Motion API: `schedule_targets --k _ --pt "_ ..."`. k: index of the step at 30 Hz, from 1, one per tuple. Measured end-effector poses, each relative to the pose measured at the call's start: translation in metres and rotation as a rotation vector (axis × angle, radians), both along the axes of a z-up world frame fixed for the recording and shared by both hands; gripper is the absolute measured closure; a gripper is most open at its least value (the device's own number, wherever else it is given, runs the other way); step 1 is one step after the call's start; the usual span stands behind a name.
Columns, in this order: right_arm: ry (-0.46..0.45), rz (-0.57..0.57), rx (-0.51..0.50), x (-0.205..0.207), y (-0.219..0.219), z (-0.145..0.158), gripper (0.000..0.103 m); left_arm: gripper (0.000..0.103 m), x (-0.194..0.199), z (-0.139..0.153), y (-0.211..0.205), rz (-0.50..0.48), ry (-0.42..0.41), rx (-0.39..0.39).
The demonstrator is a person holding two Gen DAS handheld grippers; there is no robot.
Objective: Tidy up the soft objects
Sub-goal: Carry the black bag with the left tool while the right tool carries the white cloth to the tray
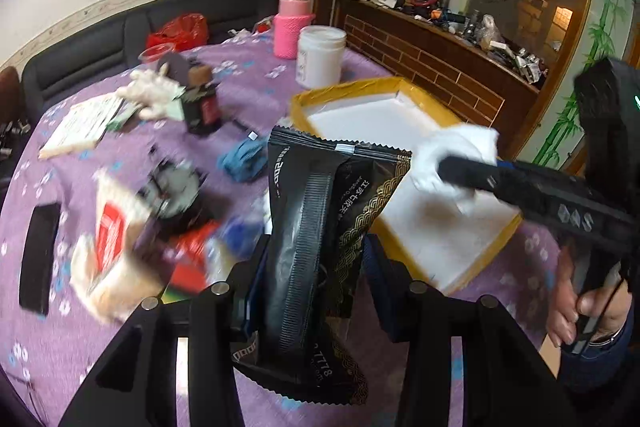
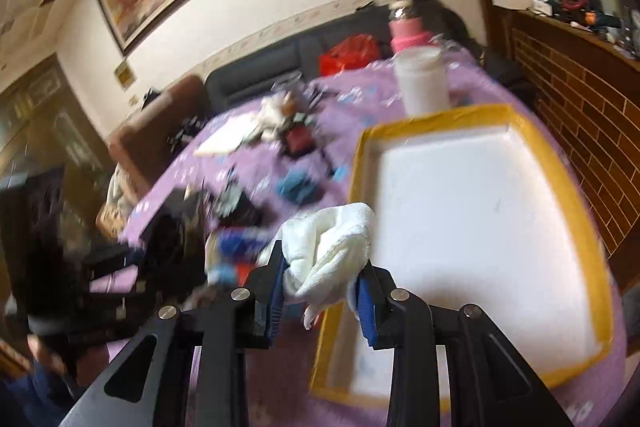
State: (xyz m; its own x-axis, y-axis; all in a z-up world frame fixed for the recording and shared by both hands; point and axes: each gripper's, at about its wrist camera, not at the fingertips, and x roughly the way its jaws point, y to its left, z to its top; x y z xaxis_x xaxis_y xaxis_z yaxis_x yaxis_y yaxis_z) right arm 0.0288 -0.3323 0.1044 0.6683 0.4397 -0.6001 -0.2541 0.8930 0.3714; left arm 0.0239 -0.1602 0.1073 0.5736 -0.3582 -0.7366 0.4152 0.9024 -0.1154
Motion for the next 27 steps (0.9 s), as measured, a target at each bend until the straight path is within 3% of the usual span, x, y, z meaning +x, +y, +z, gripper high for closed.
schedule_targets --k 4,12,16,27 --pt "-0.044 -0.092 0.01 0.036 -0.019 0.022 0.07 0.059 0.017 0.012 -0.025 -0.022 -0.013 -0.006" --pt "-0.028 -0.211 0.063 0.105 -0.054 0.029 0.07 0.059 0.051 0.015 -0.069 -0.045 -0.001 -0.018" --pt "-0.007 -0.25 0.114 0.129 -0.078 0.014 0.07 0.059 0.071 0.005 -0.092 -0.044 0.022 -0.006" --pt "0.079 -0.331 0.15 0.144 -0.134 -0.03 0.07 0.059 0.139 -0.036 -0.144 -0.012 0.11 -0.003"
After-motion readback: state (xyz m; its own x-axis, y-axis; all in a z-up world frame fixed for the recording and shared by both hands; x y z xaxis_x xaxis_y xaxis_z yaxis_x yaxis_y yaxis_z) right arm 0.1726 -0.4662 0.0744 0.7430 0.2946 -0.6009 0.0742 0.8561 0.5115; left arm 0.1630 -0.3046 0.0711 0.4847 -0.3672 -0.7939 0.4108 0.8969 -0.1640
